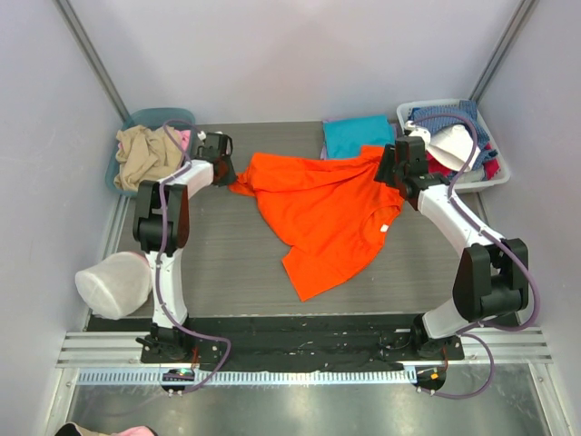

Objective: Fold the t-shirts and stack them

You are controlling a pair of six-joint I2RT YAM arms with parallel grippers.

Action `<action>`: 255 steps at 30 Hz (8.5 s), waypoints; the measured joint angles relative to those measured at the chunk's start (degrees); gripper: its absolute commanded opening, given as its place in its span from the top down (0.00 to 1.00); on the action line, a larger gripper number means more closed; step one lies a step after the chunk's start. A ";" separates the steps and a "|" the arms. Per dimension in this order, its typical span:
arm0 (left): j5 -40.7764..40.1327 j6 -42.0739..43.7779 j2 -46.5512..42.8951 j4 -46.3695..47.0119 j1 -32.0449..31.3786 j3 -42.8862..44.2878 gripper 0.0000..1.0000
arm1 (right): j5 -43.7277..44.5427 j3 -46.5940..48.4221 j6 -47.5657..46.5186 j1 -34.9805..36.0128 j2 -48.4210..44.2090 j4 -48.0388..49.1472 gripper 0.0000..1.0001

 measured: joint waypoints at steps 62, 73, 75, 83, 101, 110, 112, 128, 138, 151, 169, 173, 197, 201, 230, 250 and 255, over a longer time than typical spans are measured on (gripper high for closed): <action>6.82 -0.92 -16.09 -4.85 0.02 -13.73 1.00 | 30.86 -22.60 93.74 77.00 -3.80 -27.04 0.40; 6.93 -0.87 -16.61 -4.83 0.02 -13.88 1.00 | 31.56 -22.60 94.09 77.00 -0.76 -25.29 0.42; 6.93 -0.85 -16.74 -4.83 0.00 -13.90 1.00 | 31.63 -22.60 94.12 77.00 0.02 -24.50 0.42; 6.93 -0.81 -16.85 -4.83 0.02 -13.92 1.00 | 32.94 -20.26 94.14 76.94 4.44 -21.20 0.42; 6.91 -0.76 -16.87 -4.79 0.02 -14.51 1.00 | 34.07 -20.00 94.20 74.71 6.49 -13.51 0.51; 6.91 -0.74 -16.87 -4.79 0.02 -14.73 1.00 | 34.40 -20.65 94.84 73.46 7.69 -10.62 0.73; 6.88 -0.74 -16.87 -4.79 0.02 -14.78 1.00 | 34.53 -21.03 95.17 73.18 7.96 -9.99 0.92; 7.48 -1.22 -22.73 -6.95 0.00 -16.04 1.00 | 36.50 -18.67 95.43 75.56 -1.57 -29.35 0.99; 9.27 -0.76 -50.53 -15.21 0.00 -20.02 1.00 | 41.94 3.23 89.74 77.33 -16.33 -55.45 0.99; 9.57 0.28 -71.67 -31.43 0.00 -20.85 1.00 | 53.70 21.35 66.01 77.20 -18.47 -62.01 0.99; 10.38 0.24 -70.44 -33.11 0.00 -25.66 1.00 | 40.37 -2.54 45.57 62.93 -19.85 -49.05 0.99; 10.36 0.22 -70.44 -32.87 0.00 -26.99 1.00 | 31.54 -8.02 38.03 56.04 -14.62 -39.17 0.99; 9.81 -0.92 -71.54 -32.22 0.00 -31.69 1.00 | 12.00 -6.75 11.93 44.11 -11.76 -24.22 0.24; 9.81 -1.07 -72.11 -32.20 0.00 -31.69 1.00 | 11.98 -6.75 8.39 44.15 -11.69 -25.31 0.25; 9.90 -1.27 -73.16 -32.17 0.02 -33.90 1.00 | 3.48 -8.70 -2.62 43.85 -6.23 -21.24 0.41; 9.92 -1.31 -73.66 -32.15 0.02 -34.56 1.00 | 5.51 -9.79 -3.26 43.85 -4.70 -19.28 0.48; 10.01 -1.53 -73.68 -32.13 0.02 -34.80 1.00 | 6.60 -9.77 -3.50 43.85 -6.58 -19.30 0.48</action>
